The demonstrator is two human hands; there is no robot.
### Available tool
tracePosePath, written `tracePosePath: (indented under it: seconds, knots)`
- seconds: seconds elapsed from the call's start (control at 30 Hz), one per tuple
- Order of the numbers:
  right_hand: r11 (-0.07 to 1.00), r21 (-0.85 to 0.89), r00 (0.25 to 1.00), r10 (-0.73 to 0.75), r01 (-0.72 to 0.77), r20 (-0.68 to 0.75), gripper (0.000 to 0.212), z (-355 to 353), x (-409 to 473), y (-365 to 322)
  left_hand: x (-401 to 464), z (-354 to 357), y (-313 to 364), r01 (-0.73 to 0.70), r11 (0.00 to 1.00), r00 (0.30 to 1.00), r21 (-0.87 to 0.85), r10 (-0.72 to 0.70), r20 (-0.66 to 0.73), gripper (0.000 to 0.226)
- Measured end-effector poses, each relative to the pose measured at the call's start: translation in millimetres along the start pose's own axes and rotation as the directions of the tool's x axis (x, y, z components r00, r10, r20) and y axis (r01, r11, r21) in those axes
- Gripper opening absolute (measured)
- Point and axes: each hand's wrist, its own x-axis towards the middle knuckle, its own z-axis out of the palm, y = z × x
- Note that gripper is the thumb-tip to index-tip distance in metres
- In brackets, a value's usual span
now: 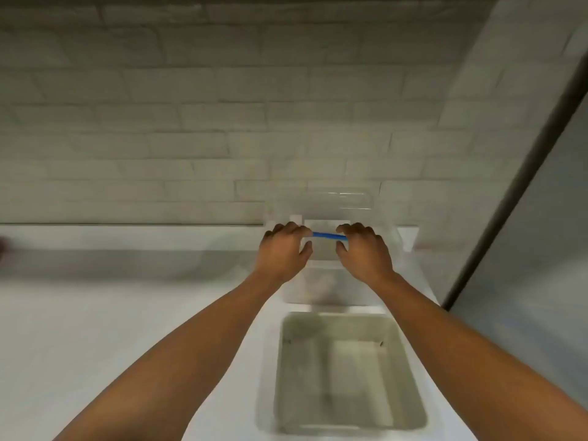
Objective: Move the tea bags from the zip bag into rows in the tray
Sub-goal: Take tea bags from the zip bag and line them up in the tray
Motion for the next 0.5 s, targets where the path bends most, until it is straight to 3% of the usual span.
tracePosePath:
  seconds: [0.17, 0.3, 0.4, 0.5]
  knots:
    - [0.999, -0.046, 0.975, 0.037, -0.027, 0.220, 0.047, 15.9, 21.1, 16.5, 23.2, 20.0, -1.2, 0.051, 0.998, 0.977, 0.029, -0.056, 0.207, 0.048]
    - [0.990, -0.069, 0.934, 0.141, -0.125, 0.330, 0.037, 23.8, 30.4, 28.1, 35.9, 35.4, -4.7, 0.074, 0.994, 0.920, 0.079, -0.098, 0.380, 0.061]
    - [0.970, -0.089, 0.896, 0.245, -0.228, 0.370, 0.026, 22.7, 34.5, 30.0, 42.7, 45.1, -4.9, 0.086, 0.993, 0.912, 0.087, -0.113, 0.394, 0.053]
    - [0.943, -0.058, 0.871, 0.325, -0.327, 0.368, 0.020, 21.3, 34.9, 33.2, 51.1, 46.8, -3.5, 0.106, 0.987, 0.930, 0.125, -0.143, 0.340, 0.027]
